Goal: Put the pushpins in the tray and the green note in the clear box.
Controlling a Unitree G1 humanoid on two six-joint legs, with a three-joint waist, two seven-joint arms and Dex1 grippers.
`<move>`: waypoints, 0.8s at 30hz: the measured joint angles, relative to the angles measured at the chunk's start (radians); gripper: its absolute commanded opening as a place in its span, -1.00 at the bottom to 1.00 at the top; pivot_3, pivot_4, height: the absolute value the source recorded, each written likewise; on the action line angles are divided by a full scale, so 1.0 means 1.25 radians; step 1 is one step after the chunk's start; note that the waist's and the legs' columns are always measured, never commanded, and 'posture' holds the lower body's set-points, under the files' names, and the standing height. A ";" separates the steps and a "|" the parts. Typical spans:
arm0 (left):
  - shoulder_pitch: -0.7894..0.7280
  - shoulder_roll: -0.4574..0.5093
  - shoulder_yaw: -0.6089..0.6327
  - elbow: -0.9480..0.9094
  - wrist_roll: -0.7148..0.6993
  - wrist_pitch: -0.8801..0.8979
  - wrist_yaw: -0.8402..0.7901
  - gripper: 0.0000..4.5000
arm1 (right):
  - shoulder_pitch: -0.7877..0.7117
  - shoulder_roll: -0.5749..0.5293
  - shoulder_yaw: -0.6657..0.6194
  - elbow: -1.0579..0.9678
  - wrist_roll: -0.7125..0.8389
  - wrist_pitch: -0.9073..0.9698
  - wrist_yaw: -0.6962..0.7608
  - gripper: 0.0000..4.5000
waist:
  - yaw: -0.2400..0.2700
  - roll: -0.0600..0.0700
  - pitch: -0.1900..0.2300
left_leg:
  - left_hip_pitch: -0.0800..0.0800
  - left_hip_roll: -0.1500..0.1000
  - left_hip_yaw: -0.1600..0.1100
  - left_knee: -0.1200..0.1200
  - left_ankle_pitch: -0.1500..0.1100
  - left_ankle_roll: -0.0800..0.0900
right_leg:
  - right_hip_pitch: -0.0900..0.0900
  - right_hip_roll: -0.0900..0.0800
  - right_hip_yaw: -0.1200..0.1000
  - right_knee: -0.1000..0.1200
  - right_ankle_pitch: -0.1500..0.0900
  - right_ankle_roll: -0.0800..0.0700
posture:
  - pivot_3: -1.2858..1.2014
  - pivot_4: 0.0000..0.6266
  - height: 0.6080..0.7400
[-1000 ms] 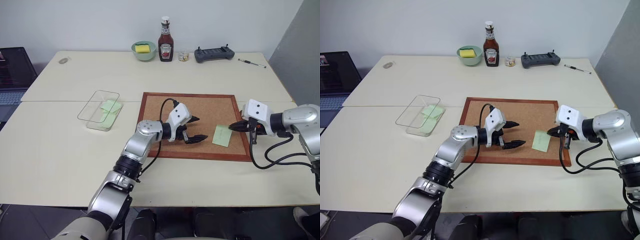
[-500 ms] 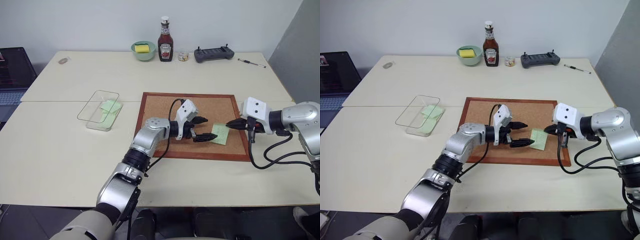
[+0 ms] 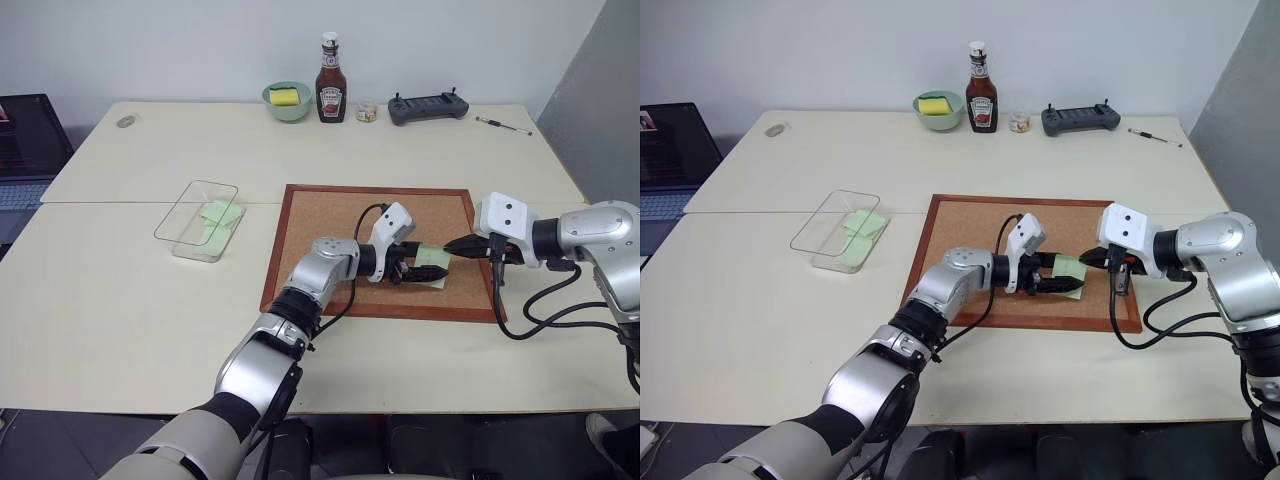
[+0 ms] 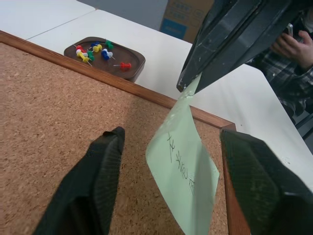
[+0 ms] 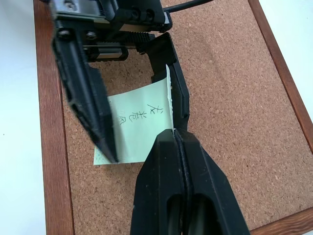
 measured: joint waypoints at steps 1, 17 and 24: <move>0.000 0.001 0.001 0.000 0.000 0.000 -0.002 0.02 | 0.000 0.000 0.000 0.000 0.000 0.000 -0.001 -1.00 | 0.000 0.000 0.000 | 0.000 0.000 0.000 0.000 0.000 0.000 | 0.000 0.000 0.000 0.000 0.000 0.000 | 0.03 -0.52 1.00; 0.001 0.007 0.002 0.000 0.000 0.013 -0.049 -0.99 | 0.000 0.014 -0.002 -0.011 0.026 0.000 0.004 -1.00 | 0.000 0.000 0.000 | 0.000 0.000 0.000 0.000 0.000 0.000 | 0.000 0.000 0.000 0.000 0.000 0.000 | 0.03 -0.52 1.00; 0.003 0.007 0.014 -0.002 0.000 0.014 -0.047 -1.00 | 0.000 0.014 -0.003 -0.014 0.033 0.001 0.000 -0.92 | 0.000 0.000 0.000 | 0.000 0.000 0.000 0.000 0.000 0.000 | 0.000 0.000 0.000 0.000 0.000 0.000 | 0.03 -0.52 1.00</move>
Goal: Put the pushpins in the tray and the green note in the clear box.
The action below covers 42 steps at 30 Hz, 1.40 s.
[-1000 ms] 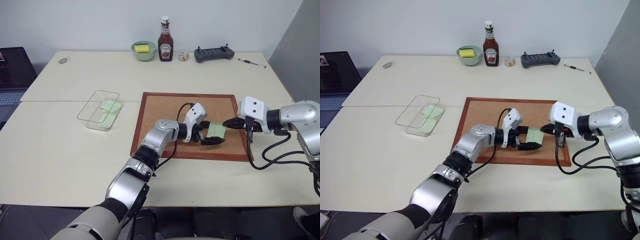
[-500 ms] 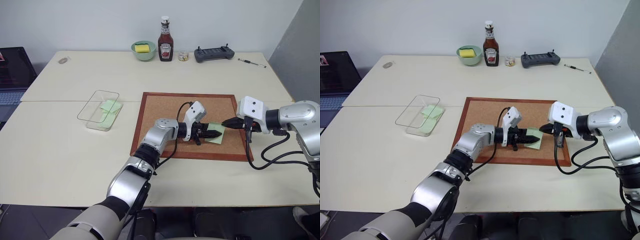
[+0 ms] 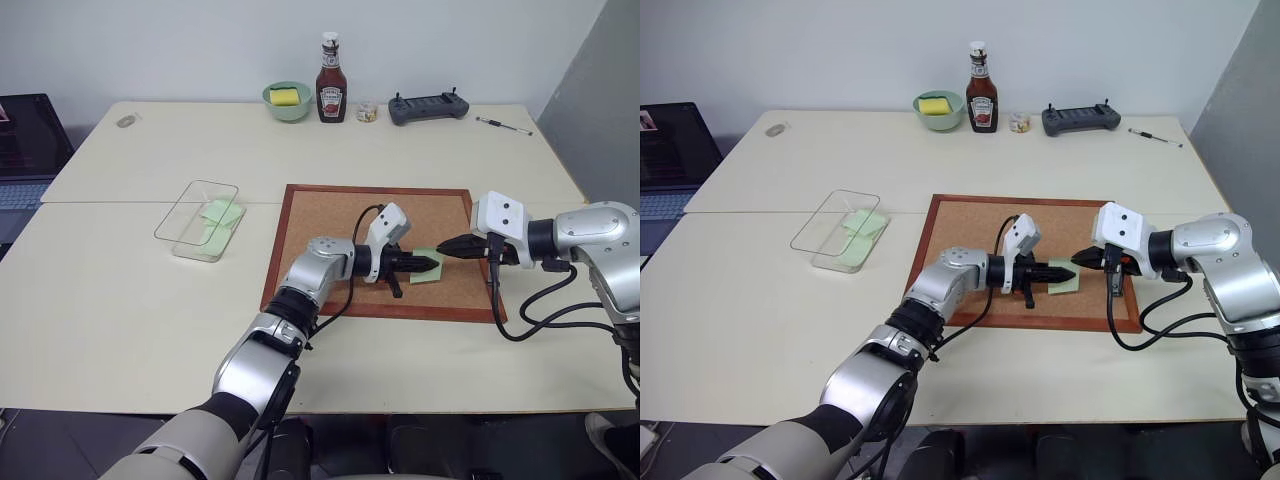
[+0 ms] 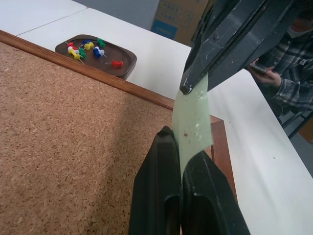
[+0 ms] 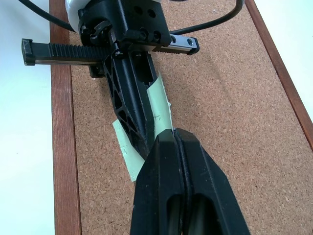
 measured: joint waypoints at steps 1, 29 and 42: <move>0.002 0.000 0.002 -0.001 0.000 0.000 0.001 -1.00 | 0.000 0.000 0.000 0.000 0.000 0.001 -0.001 -0.83 | 0.000 0.000 0.000 | 0.000 0.000 0.000 0.000 0.000 0.000 | 0.000 0.000 0.000 0.000 0.000 0.000 | 0.03 -0.52 1.00; 0.265 0.377 0.230 -0.683 0.020 0.268 0.341 -1.00 | -0.111 0.134 0.037 -0.088 0.127 0.088 0.037 1.00 | -0.013 0.000 0.001 | -0.002 0.001 -0.002 0.000 0.000 0.000 | -0.003 0.000 -0.001 0.001 0.000 0.000 | 0.03 -0.52 1.00; 0.299 0.542 0.301 -0.586 0.123 0.204 0.507 -1.00 | -0.206 0.244 0.095 0.042 0.078 -0.006 0.029 1.00 | -0.005 0.000 0.001 | -0.004 0.001 -0.002 0.000 0.000 0.000 | -0.005 0.000 -0.001 0.001 0.000 0.000 | 0.03 -0.52 1.00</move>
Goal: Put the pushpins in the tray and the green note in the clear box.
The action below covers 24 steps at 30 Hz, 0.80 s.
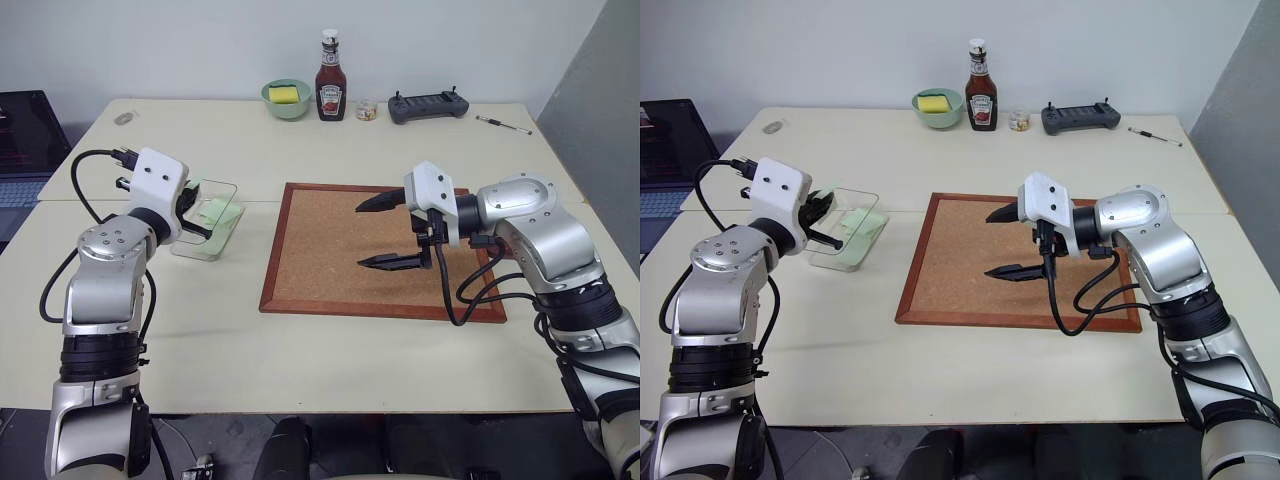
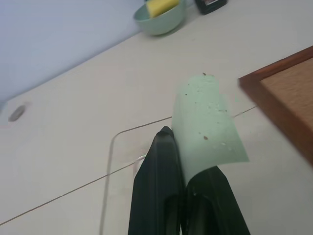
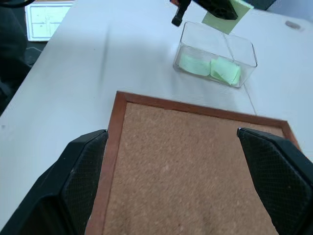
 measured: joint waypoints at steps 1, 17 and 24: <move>-0.010 0.001 0.000 0.024 0.003 -0.013 0.009 -1.00 | -0.007 0.010 0.000 0.011 -0.010 -0.008 -0.010 1.00 | 0.001 0.000 0.000 | -0.001 0.000 0.000 0.000 0.000 0.000 | -0.001 0.000 0.000 0.000 0.000 0.000 | 0.03 -0.52 1.00; -0.032 -0.005 -0.001 0.120 -0.011 -0.063 0.049 -0.45 | -0.004 0.081 -0.009 0.021 -0.023 0.098 -0.132 1.00 | -0.002 0.000 0.000 | -0.002 0.000 0.001 0.000 0.000 0.000 | -0.004 0.000 0.000 0.002 0.000 -0.001 | 0.03 -0.52 1.00; -0.032 -0.008 0.003 0.121 -0.027 -0.057 0.053 0.18 | -0.002 0.080 -0.009 0.021 -0.023 0.108 -0.138 1.00 | -0.008 0.000 0.000 | -0.002 0.000 0.001 0.000 0.000 0.000 | -0.004 0.000 0.000 0.002 0.000 -0.001 | 0.03 -0.52 1.00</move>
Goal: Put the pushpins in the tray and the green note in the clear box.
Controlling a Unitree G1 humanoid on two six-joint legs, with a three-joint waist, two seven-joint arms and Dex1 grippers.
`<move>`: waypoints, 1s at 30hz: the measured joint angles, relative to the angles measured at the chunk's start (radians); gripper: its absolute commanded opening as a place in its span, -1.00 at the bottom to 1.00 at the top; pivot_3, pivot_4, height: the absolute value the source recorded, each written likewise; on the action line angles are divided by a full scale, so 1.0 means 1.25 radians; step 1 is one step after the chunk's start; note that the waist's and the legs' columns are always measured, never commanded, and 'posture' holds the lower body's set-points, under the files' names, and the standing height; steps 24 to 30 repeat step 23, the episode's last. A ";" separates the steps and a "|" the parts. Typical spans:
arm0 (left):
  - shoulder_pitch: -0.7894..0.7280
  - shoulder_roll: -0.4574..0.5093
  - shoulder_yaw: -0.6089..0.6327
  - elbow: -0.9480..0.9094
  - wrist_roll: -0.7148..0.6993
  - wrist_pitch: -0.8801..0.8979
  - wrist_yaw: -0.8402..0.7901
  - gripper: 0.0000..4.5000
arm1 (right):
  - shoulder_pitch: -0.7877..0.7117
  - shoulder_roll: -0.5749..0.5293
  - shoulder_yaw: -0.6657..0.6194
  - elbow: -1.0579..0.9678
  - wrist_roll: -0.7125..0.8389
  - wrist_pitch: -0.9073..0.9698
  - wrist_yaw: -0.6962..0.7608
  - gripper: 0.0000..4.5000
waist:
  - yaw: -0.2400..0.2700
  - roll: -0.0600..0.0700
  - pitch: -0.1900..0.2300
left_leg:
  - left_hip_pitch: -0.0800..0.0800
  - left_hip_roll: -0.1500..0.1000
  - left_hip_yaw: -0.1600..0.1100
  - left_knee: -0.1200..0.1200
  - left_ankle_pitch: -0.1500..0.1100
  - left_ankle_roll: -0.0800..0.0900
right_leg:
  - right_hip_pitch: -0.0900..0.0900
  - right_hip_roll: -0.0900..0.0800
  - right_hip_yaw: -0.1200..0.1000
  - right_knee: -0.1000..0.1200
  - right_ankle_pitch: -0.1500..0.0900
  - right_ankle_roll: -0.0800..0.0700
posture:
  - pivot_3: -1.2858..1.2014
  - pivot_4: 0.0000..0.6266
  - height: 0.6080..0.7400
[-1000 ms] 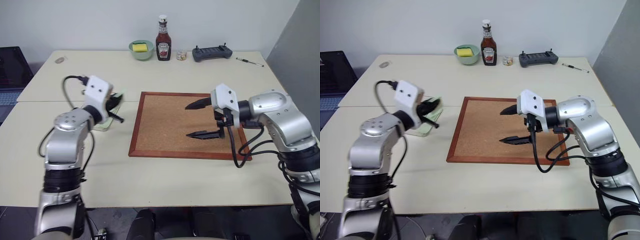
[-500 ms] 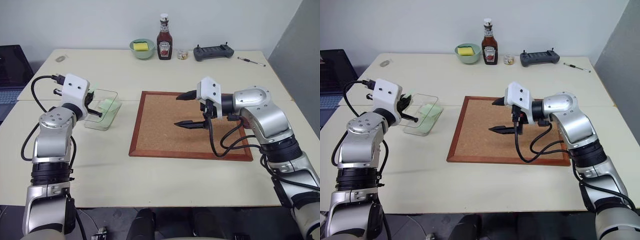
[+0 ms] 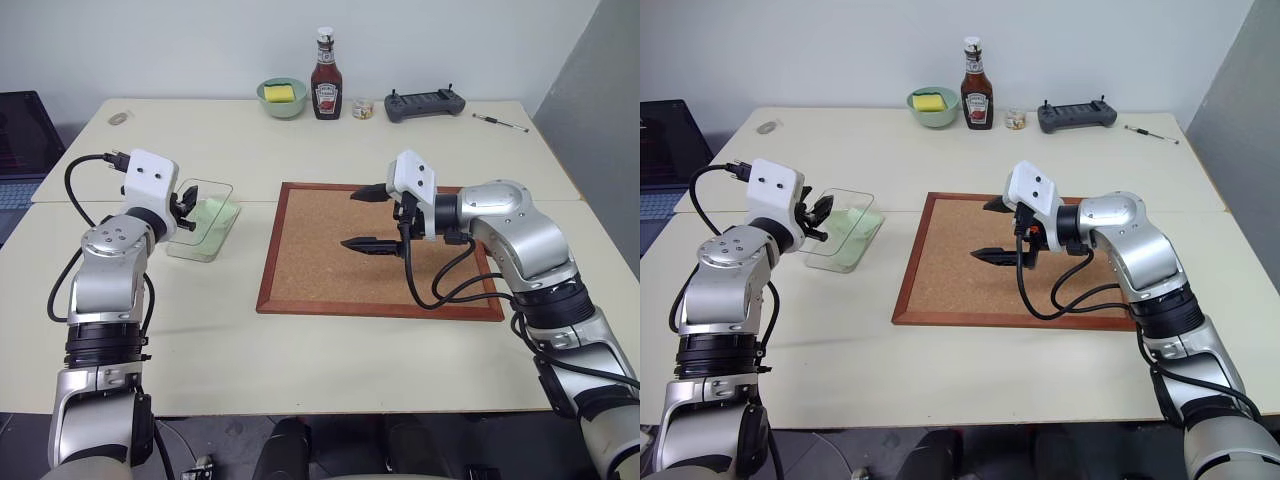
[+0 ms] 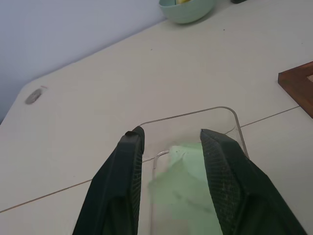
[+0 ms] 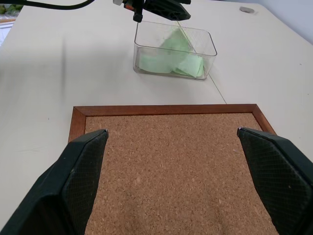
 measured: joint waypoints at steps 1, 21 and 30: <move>0.000 -0.005 0.009 0.000 -0.007 0.005 0.005 0.25 | 0.000 0.000 0.000 0.000 0.000 0.003 0.000 1.00 | 0.000 0.000 0.000 | 0.000 0.000 0.000 0.000 0.000 0.000 | 0.000 0.000 0.000 0.000 0.000 0.000 | 0.03 -0.52 1.00; 0.223 -0.003 0.029 -0.393 -0.143 0.069 -0.085 0.81 | 0.226 -0.003 -0.176 -0.131 0.043 0.032 -0.161 1.00 | 0.001 0.000 0.000 | 0.000 0.001 0.001 0.000 0.000 0.000 | 0.001 0.000 0.001 0.000 0.000 0.000 | 0.03 -0.52 1.00; 0.256 -0.011 0.032 -0.426 -0.167 0.076 -0.095 0.81 | 0.271 -0.003 -0.198 -0.150 0.050 0.032 -0.179 1.00 | 0.002 0.000 0.000 | 0.000 0.001 0.001 -0.001 0.000 0.000 | 0.001 0.000 0.001 0.000 0.000 0.000 | 0.03 -0.52 1.00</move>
